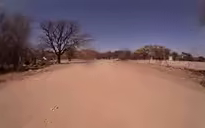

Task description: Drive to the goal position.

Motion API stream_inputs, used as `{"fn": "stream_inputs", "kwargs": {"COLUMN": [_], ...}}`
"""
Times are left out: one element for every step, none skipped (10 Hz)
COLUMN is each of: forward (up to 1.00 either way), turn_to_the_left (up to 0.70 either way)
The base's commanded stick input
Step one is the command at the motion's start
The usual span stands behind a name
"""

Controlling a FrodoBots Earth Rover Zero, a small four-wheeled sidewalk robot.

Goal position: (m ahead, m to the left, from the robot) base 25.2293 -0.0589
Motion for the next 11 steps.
{"fn": "stream_inputs", "kwargs": {"forward": [1.0,1.0,1.0,1.0,1.0,1.0,1.0,1.0,1.0,1.0,1.0], "turn_to_the_left": [0.0,0.0,0.0,0.0,0.0,0.0,0.0,0.0,0.0,0.0,0.0]}}
